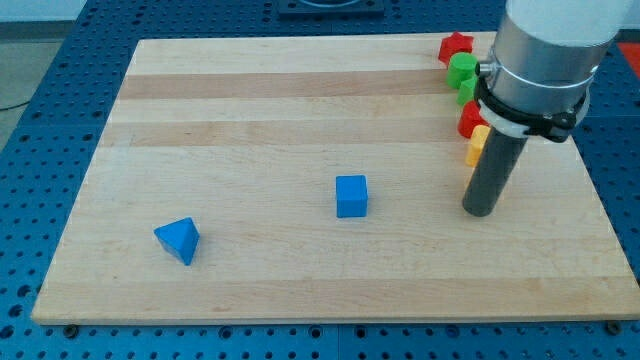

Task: Push the blue cube towards right

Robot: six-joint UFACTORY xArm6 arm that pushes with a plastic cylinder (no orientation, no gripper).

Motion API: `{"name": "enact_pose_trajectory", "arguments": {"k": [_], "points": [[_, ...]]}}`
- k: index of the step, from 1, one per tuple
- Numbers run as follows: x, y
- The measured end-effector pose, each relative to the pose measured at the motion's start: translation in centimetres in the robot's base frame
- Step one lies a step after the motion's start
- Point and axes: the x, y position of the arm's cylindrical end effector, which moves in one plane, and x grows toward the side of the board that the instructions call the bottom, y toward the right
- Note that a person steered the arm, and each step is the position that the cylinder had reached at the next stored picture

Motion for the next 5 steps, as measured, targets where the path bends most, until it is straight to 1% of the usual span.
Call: {"name": "enact_pose_trajectory", "arguments": {"k": [1,3,4,5], "points": [[-0.6,0.0],[-0.5,-0.4],[-0.7,-2.6],[-2.3,-5.4]]}}
